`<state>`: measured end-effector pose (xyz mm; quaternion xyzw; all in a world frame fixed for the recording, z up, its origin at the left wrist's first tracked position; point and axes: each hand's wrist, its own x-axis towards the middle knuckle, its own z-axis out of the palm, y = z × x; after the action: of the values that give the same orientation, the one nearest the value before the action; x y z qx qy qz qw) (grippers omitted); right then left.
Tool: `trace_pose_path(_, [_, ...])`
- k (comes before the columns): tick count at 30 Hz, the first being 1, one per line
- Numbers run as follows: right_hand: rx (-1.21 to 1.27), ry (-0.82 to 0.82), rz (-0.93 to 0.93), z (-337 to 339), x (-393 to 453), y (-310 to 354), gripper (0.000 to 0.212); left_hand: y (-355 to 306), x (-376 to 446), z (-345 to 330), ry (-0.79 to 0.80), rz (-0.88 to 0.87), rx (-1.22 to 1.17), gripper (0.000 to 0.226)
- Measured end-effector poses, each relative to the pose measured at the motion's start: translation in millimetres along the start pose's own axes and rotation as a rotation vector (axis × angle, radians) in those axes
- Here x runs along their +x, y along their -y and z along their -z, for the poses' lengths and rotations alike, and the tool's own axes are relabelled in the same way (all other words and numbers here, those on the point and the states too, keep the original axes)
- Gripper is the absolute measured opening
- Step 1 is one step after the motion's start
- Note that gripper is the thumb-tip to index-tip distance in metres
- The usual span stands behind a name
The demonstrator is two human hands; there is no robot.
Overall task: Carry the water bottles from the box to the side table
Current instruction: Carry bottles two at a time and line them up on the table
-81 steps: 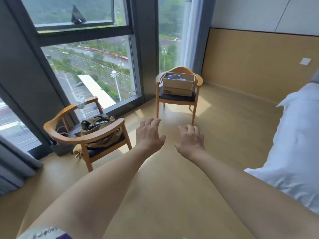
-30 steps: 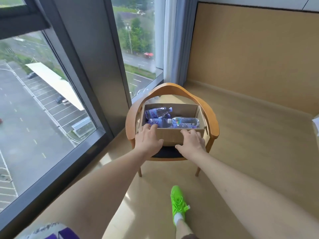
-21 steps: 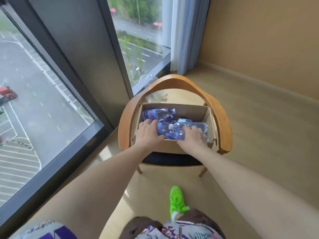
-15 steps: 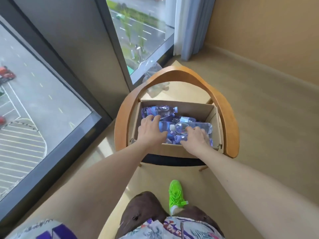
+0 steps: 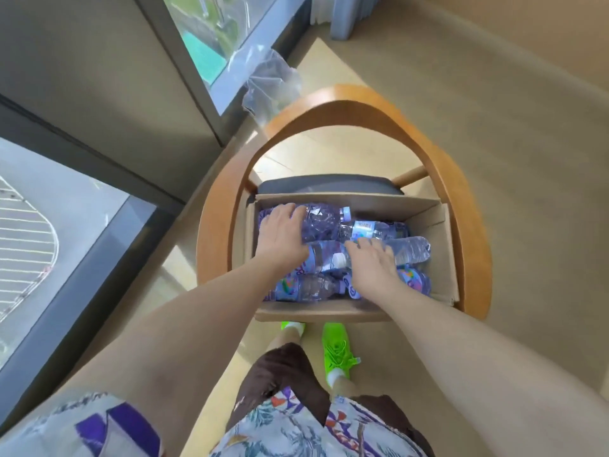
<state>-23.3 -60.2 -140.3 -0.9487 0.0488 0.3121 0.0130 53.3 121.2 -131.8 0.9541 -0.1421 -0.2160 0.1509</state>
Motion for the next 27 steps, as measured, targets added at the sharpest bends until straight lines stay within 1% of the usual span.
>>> trace_pose_path(3, [-0.066, 0.045, 0.009, -1.2, 14.0, 5.0, 0.041, 9.9, 10.2, -7.1, 0.023, -0.034, 0.054, 0.074])
trace_pose_path(7, [-0.049, 0.035, -0.022, -5.8, 23.6, 0.8, 0.036, 14.3, 22.8, -12.9, 0.01, -0.077, 0.141, 0.074])
trace_pose_path(9, [-0.035, 0.015, -0.041, -9.1, 25.8, -4.7, 0.04, 10.6, 28.5, -13.9, 0.002, -0.058, 0.172, 0.07])
trace_pose_path(11, [-0.036, 0.002, -0.055, -13.5, 25.8, -9.1, 0.049, 6.3, 30.8, -15.9, -0.005, -0.03, 0.194, 0.064])
trace_pose_path(14, [-0.035, -0.008, -0.067, -17.6, 25.3, -11.4, 0.06, 1.1, 30.3, -19.6, 0.002, -0.017, 0.236, 0.064])
trace_pose_path(20, [-0.031, -0.034, -0.029, -15.9, 20.4, -15.7, 0.062, -4.7, 32.8, -14.9, 0.034, -0.001, 0.188, 0.061])
trace_pose_path(24, [0.011, -0.074, -0.006, -11.9, 10.1, -21.5, 0.063, -5.1, 21.8, -8.6, 0.062, -0.025, 0.11, 0.057])
trace_pose_path(27, [0.075, -0.134, 0.011, -8.6, 0.3, -28.2, 0.064, -8.3, 11.4, -1.3, 0.051, -0.072, 0.127, 0.056])
